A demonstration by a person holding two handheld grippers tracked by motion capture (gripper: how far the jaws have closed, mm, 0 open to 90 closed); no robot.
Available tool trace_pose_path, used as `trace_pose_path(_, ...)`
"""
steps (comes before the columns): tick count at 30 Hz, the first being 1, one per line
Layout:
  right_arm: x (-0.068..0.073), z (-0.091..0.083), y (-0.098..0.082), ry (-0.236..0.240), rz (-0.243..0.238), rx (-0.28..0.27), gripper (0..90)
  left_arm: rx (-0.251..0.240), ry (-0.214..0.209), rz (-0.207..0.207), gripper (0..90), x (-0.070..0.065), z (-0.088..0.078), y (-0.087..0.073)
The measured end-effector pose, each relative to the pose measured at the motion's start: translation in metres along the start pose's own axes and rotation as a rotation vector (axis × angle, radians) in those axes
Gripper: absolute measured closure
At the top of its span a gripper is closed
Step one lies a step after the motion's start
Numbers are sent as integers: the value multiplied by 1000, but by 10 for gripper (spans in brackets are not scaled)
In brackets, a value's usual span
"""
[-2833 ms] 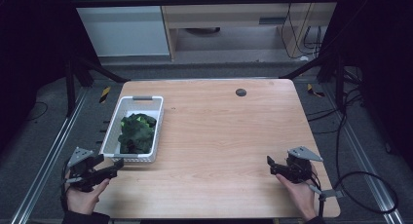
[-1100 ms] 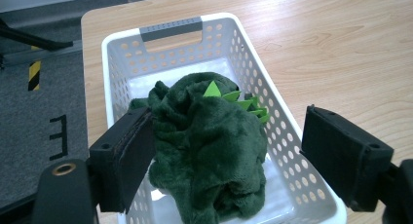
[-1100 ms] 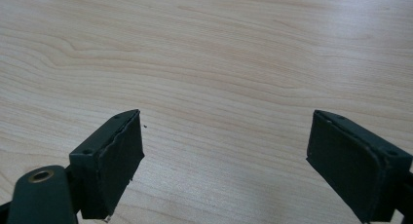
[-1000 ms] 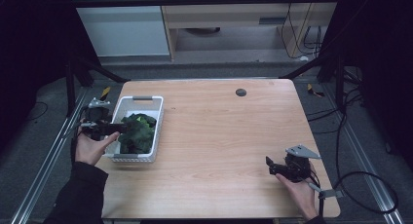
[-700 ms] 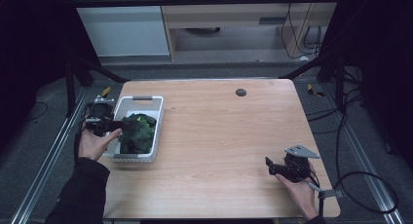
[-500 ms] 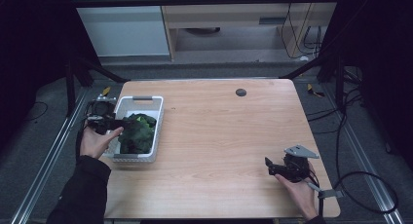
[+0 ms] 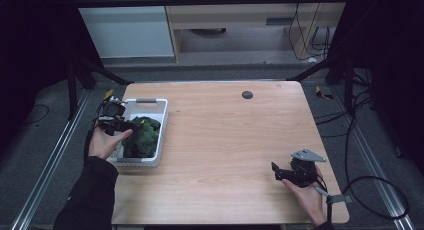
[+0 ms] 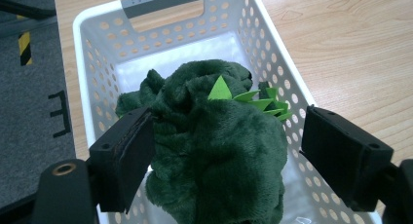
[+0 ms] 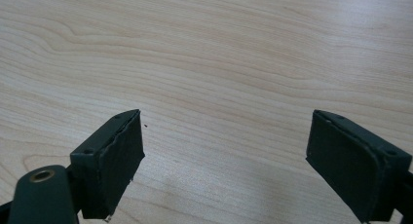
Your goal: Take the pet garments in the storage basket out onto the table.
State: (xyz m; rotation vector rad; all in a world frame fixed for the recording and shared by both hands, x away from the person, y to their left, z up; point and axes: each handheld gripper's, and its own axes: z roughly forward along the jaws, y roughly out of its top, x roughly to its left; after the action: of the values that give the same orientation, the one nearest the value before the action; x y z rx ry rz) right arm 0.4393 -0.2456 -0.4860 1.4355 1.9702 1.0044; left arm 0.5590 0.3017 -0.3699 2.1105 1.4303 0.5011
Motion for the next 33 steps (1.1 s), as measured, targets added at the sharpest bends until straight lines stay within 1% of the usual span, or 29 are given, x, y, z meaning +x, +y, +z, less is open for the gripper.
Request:
trace_pose_path(5, 0, 1, 0, 2, -8, 5, 133, 17, -9, 7, 190, -1, 4, 1)
trace_pose_path(16, 0, 2, 0, 5, -9, 14, 133, 47, -11, 25, 206, -4, 10, 1)
trace_pose_path(18, 0, 3, -1, 6, -13, 18, 133, 68, -9, 35, 210, -6, 13, 1)
trace_pose_path(20, 0, 3, -1, 6, -17, 19, 133, 73, -10, 36, 212, -6, 14, 1)
trace_pose_path(21, 1, 3, -1, 8, -15, 22, 133, 86, -9, 43, 214, -7, 15, 0)
trace_pose_path(28, 1, 4, -1, 9, -22, 30, 133, 114, -20, 45, 219, -6, 18, -1)
trace_pose_path(33, 2, 4, -1, 13, -16, 34, 133, 128, -23, 46, 224, -6, 23, -5)
